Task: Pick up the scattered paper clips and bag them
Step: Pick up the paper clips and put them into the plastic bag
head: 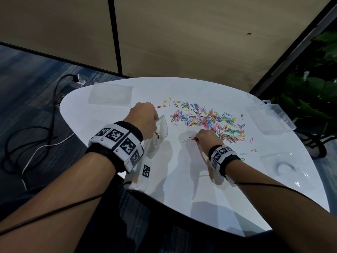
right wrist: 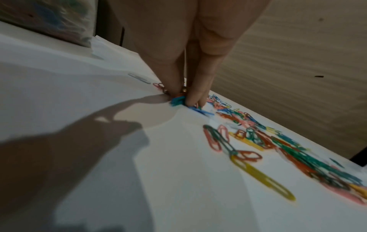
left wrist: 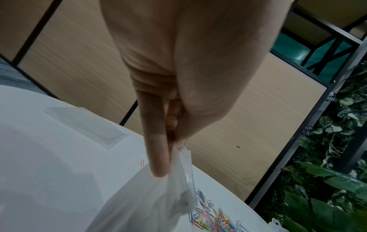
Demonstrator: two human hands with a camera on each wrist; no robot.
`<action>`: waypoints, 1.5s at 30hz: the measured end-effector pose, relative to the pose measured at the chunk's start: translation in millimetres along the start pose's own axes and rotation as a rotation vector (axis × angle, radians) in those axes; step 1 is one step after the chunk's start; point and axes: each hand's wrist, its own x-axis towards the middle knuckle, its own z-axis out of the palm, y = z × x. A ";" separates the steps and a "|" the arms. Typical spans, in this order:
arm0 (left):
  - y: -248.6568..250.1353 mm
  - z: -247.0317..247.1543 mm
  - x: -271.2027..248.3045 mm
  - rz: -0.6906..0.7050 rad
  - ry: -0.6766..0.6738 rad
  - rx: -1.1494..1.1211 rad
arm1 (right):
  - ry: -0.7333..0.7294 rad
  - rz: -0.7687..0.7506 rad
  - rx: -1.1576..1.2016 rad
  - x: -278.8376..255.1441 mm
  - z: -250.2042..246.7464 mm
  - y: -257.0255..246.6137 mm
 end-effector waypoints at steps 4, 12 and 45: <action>1.2 1.9 0.3 0.009 -0.011 0.012 | -0.042 0.188 0.153 -0.3 -17.7 9.1; 8.6 7.0 2.1 0.039 -0.021 0.024 | 0.117 0.542 1.593 -9.5 -65.4 21.8; -31.3 -14.1 3.9 -0.031 0.062 -0.009 | -0.218 -0.304 0.052 4.2 -22.5 -103.3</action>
